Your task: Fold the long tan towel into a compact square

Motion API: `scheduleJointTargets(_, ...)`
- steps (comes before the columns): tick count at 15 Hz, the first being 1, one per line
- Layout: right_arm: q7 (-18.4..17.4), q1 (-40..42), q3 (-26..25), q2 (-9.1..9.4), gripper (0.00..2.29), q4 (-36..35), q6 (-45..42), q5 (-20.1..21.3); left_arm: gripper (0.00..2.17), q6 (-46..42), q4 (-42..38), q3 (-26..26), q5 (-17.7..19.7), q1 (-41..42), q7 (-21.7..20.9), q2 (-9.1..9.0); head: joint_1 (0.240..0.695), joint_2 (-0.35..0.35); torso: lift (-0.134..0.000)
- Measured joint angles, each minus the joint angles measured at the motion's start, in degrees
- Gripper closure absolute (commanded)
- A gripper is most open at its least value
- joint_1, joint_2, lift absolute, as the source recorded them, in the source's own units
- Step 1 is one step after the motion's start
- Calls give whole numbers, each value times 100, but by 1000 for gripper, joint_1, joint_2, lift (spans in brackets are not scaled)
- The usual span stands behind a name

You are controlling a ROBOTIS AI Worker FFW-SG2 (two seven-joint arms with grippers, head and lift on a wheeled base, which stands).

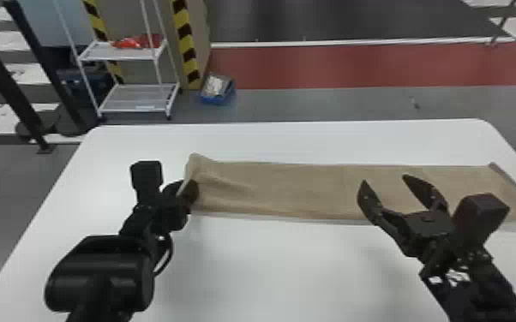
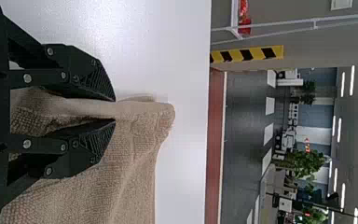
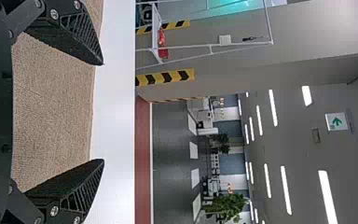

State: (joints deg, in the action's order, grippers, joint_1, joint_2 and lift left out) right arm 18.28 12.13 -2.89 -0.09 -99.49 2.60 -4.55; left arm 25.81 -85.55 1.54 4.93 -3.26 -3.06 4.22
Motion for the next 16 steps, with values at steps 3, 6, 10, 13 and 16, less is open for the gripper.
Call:
scheduleJointTargets(3,0,7,6,0,151,0,0,-10,1669,183,-109,12,-14,17,52,-22,695,67,-123)
scheduleJointTargets(6,-11,-48,6,0,151,25,0,2,1669,318,-726,76,147,220,150,-38,695,70,-123)
scheduleJointTargets(10,-62,-350,-4,0,151,306,0,190,1669,1354,-1795,93,492,257,149,-54,695,53,-123)
scheduleJointTargets(13,-71,-674,-10,0,255,742,-13,395,1669,2348,-2622,147,763,166,160,-70,695,31,-123)
scheduleJointTargets(16,23,-901,-3,-11,1754,1184,-122,554,1669,3721,-3621,604,1410,181,157,-50,695,34,-123)
